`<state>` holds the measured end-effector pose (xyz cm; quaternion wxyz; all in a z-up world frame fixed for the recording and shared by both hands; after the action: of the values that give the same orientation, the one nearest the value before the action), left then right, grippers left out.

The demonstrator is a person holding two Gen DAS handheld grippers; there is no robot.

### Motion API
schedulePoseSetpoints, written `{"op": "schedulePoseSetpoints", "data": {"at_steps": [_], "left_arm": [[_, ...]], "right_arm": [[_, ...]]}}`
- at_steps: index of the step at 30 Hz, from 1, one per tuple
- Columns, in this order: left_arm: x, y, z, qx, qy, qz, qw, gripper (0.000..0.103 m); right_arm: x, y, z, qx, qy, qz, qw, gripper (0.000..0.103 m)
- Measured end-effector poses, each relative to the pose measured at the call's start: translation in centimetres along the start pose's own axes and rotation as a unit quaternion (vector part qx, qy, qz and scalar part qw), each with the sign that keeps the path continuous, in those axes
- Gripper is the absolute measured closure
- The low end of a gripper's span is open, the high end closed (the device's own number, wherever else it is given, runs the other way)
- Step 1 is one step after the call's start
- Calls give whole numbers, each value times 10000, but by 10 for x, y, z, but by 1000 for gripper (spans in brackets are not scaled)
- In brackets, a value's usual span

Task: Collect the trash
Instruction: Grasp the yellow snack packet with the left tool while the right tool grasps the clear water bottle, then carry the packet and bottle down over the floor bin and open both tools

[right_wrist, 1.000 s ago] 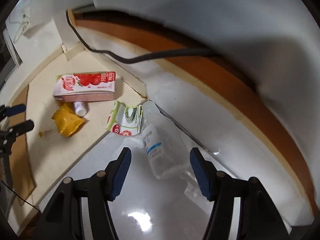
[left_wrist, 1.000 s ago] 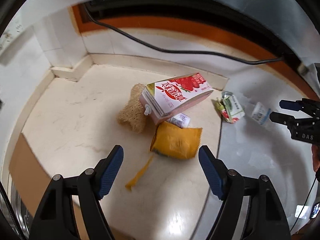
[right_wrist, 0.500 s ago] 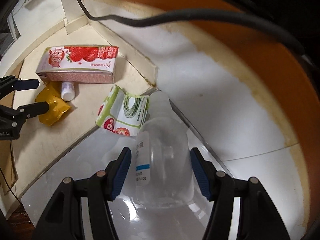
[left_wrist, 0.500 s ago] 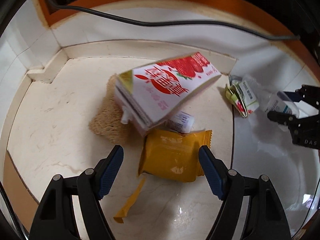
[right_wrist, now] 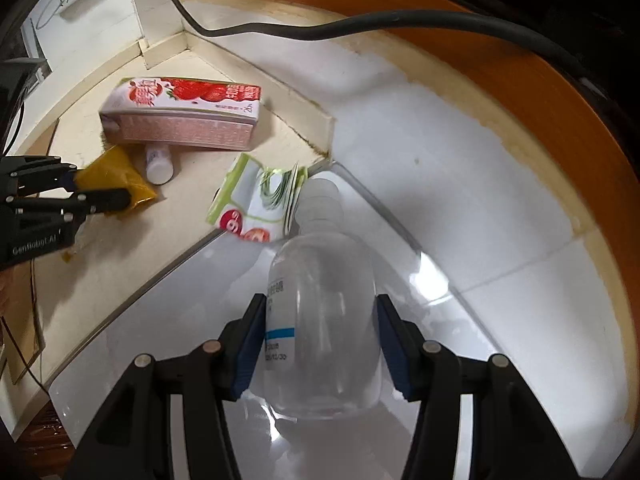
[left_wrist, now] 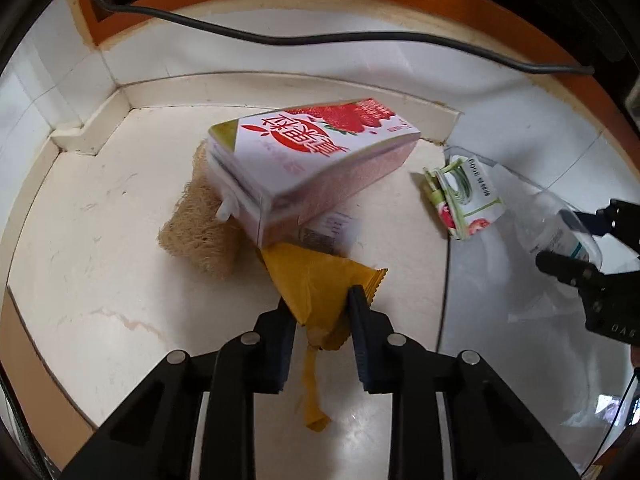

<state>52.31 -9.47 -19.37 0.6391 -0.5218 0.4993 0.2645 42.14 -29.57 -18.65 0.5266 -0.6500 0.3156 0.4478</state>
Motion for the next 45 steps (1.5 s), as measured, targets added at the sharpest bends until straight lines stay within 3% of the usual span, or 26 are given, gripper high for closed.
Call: {"op": "schedulePoseSetpoints", "data": {"at_steps": [10,17,23,36,45], "left_arm": [[-69,33,-12,-81,151,-345,9993,82],[-132,73,-26,-122,195,-569,9981,82],[-184,122,-51,-115,181,-732,9971,82],[-277,229,-96,-164,413,-906,9949,82],[-284,319,-108,-353,349,-735,9961,82]], "right_arm": [[-45,30,7,385,-142,-183,9990,50],[-82,49,26,375,-335,-385,9980,50],[-118,77,48,337,-491,-585,9965,50],[-216,175,108,153,-764,-893,9930,50],[-233,237,172,-41,-1271,-879,9880,50]]}}
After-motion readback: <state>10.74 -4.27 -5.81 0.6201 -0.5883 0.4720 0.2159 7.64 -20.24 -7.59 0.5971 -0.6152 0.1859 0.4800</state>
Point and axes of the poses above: each gripper's, at about its wrist camera, not at the fingertips, and x roughly the way its jaws point, z to its left, y to its underside, the point moved 4 cm from there along x, roughly the way its jaws point, and after that the axes turned 4 degrees about -x, right-handed, at the moved point
